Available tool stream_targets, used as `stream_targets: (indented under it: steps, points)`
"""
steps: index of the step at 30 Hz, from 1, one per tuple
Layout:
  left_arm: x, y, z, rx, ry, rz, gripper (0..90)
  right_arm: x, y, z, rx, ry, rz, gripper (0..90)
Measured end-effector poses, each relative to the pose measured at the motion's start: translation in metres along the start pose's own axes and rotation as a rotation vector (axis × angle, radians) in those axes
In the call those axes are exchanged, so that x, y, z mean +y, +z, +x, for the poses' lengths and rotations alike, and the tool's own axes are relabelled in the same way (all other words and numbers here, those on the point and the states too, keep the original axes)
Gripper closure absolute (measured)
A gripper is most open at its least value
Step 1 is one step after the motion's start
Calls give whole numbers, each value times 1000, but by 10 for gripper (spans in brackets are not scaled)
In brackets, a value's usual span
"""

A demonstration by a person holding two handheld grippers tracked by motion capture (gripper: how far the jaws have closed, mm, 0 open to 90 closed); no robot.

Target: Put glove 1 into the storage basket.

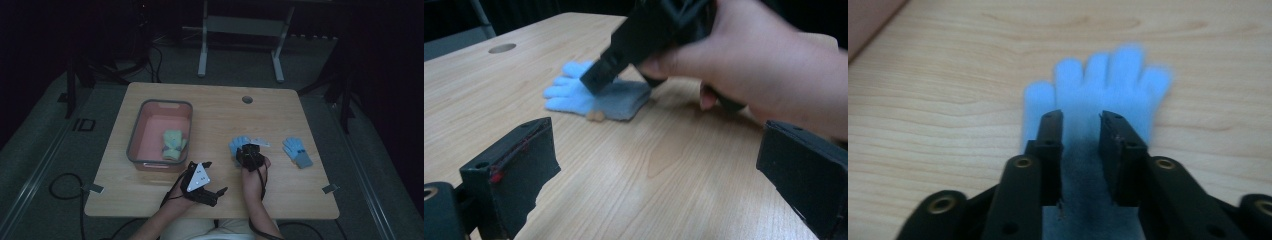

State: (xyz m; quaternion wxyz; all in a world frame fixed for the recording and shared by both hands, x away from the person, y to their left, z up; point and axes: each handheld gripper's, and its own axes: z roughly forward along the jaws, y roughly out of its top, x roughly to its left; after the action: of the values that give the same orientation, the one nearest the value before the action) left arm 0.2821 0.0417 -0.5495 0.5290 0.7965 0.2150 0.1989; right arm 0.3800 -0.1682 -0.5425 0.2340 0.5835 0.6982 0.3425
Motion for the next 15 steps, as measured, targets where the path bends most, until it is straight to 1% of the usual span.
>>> stream_targets:
  steps: [2, 4, 5, 6, 7, 8, 10, 11, 12, 13, 14, 15]
  points:
    - [-1, 1, -1, -10, 2, 1, 25, 5, -9, -4, 28, -19, -21, 638]
    - [-1, 1, -2, -14, 2, 2, 25, 12, -19, -10, 50, -46, -36, 620]
    - [-1, 1, -2, -14, 2, 2, 25, 12, -19, -10, 50, -46, -36, 620]
    - [-1, 1, -2, -17, 1, 2, 25, 16, -25, -15, 63, -56, -50, 623]
    - [-1, 1, -2, -16, 0, 0, 25, 20, -31, -23, 72, -66, -67, 632]
    - [-1, 1, -3, -16, 1, 1, 25, 23, -36, -30, 99, -73, -85, 640]
    - [0, 0, -3, -20, -1, -5, 25, 29, -45, -44, 116, -108, -98, 655]
    - [0, 0, -3, -21, 2, -8, 25, 31, -49, -52, 152, -122, -112, 654]
    - [0, -1, -3, -17, 7, -10, 25, 32, -53, -61, 165, -142, -126, 654]
    - [0, -1, -3, -16, 10, -11, 25, 34, -60, -77, 150, -174, -129, 655]
    - [0, -1, -3, -19, 9, -15, 25, 34, -60, -77, 150, -174, -129, 655]
    - [0, -1, -3, -22, 7, -18, 25, 34, -62, -86, 160, -183, -137, 656]
